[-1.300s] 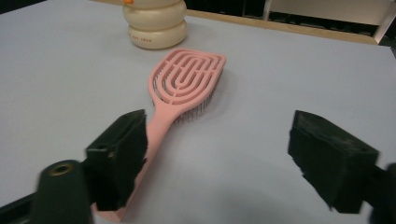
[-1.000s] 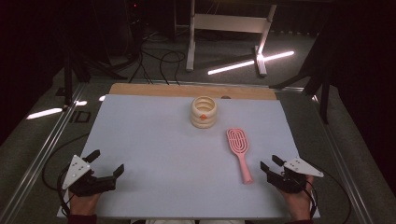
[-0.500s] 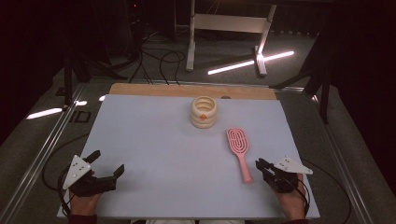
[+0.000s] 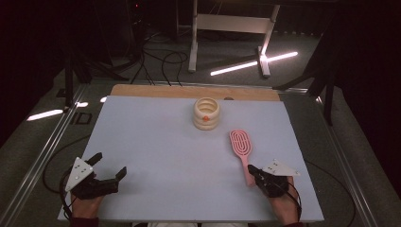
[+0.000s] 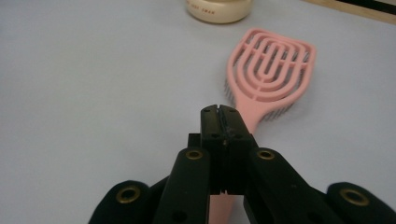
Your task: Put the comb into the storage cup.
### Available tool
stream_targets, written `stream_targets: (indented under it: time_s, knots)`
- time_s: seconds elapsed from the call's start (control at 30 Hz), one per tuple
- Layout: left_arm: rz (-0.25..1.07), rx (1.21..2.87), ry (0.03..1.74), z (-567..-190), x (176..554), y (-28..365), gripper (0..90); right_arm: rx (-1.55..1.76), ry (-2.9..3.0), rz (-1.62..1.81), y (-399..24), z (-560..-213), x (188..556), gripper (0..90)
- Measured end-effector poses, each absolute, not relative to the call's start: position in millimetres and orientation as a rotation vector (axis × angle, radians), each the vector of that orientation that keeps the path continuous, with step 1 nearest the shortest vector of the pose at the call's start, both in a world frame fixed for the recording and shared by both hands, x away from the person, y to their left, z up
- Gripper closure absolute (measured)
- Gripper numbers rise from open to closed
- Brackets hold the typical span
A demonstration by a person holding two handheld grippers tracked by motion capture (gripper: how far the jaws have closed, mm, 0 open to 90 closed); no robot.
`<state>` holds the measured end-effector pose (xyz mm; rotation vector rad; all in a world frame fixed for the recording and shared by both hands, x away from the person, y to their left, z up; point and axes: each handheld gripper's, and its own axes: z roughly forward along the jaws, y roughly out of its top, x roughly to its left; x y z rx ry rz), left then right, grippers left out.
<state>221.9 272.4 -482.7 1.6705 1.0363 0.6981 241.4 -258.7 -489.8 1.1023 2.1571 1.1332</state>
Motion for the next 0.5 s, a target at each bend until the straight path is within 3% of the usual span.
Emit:
stream_targets:
  time_s: [0.5]
  knots:
    - [0.693,1.676,1.04,-484.3,223.1,271.6,0.1,1.078,2.239,1.058,-241.3,-502.0,242.5,89.4]
